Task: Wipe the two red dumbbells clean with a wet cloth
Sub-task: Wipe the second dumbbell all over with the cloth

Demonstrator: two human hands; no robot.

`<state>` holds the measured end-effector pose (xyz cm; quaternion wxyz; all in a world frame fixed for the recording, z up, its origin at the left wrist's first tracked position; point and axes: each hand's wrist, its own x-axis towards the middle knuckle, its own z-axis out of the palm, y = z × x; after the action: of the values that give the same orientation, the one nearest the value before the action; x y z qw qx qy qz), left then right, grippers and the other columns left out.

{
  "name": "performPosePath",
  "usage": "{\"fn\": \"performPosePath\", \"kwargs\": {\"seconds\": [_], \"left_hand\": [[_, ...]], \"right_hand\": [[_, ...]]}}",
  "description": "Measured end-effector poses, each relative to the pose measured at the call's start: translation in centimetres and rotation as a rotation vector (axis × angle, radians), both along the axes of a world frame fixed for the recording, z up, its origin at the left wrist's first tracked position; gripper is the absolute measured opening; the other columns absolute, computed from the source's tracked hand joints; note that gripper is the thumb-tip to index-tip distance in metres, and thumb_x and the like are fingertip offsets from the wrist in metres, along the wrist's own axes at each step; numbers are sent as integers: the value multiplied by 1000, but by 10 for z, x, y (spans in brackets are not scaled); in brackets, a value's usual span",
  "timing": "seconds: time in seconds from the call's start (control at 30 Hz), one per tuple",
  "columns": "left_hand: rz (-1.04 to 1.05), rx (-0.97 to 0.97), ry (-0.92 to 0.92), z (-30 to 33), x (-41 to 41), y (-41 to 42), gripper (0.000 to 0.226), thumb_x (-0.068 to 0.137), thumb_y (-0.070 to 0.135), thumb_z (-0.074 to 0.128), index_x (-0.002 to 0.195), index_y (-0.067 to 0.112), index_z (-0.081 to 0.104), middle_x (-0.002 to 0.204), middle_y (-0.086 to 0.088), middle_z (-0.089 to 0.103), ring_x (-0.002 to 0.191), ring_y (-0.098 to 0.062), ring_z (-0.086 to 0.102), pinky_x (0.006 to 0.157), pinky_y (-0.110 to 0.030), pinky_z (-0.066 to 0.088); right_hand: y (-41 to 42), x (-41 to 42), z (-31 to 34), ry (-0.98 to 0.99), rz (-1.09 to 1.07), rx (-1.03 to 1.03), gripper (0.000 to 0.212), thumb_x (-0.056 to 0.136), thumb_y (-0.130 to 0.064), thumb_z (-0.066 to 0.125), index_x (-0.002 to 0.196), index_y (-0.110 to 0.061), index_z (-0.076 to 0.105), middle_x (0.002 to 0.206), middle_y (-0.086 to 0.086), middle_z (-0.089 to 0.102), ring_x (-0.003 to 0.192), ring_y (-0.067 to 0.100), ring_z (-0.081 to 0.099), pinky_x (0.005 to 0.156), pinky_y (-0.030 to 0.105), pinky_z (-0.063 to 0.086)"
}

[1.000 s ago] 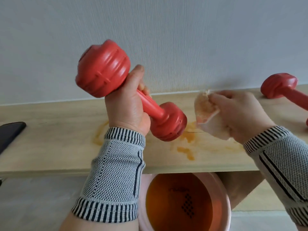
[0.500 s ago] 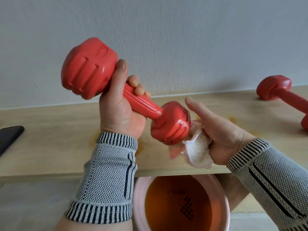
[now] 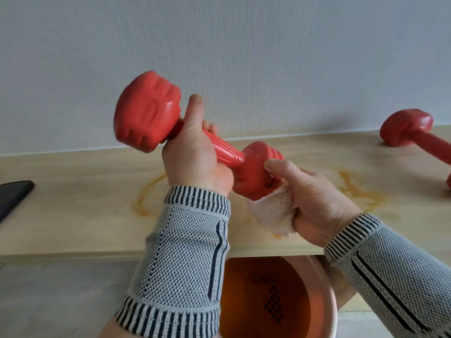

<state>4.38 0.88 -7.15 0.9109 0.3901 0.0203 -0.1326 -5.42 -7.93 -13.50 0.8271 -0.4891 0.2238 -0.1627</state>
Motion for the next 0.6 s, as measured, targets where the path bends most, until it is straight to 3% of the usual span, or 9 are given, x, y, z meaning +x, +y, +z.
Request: {"fn": "performPosePath", "kwargs": {"seconds": [0.13,0.23,0.3,0.37,0.43,0.53,0.6], "left_hand": [[-1,-61,-50,-4,7,4,29,87,20,70,66,22,50,52,8,44,45,-8,43,54,-26,42],[-46,-19,-148,-9,12,9,30,87,20,69,64,21,50,51,6,44,43,-9,43,50,-24,39],[-42,43,-253,-16,12,9,29,87,20,70,63,21,54,52,4,46,45,-11,44,50,-25,39],[-24,98,-376,-22,10,6,33,84,21,74,54,22,60,51,2,48,45,-13,45,52,-28,39],[-33,133,-473,-25,7,4,32,78,24,73,48,23,62,47,3,48,45,-15,45,54,-31,39],[-94,133,-510,-26,3,3,39,81,24,69,44,25,58,45,5,44,44,-15,41,53,-31,37],[-143,99,-506,-26,2,3,42,83,19,66,44,25,55,44,6,41,41,-13,39,51,-27,35]], "right_hand": [[-8,-3,7,-53,30,-63,60,70,-35,76,116,2,63,110,24,69,95,34,68,86,45,53],[-20,-4,13,-13,-87,-92,20,80,-22,68,89,-5,67,85,11,70,81,31,68,73,38,57],[-21,-8,21,-11,-245,-340,8,90,-17,60,89,-12,66,79,4,68,69,23,66,56,29,55],[-15,-14,32,-6,-334,-794,10,93,-27,61,99,-19,63,80,-3,70,65,13,67,55,23,53],[-4,-18,39,-22,-216,-1211,8,89,-31,66,93,-26,63,70,-9,65,61,2,61,57,14,48],[7,-13,29,-9,-13,-1559,9,83,-28,65,88,-27,73,79,-10,66,70,6,62,68,22,46],[4,-8,22,-9,-54,-1633,17,82,-26,60,88,-22,76,85,-4,68,73,15,65,70,28,45]]}}
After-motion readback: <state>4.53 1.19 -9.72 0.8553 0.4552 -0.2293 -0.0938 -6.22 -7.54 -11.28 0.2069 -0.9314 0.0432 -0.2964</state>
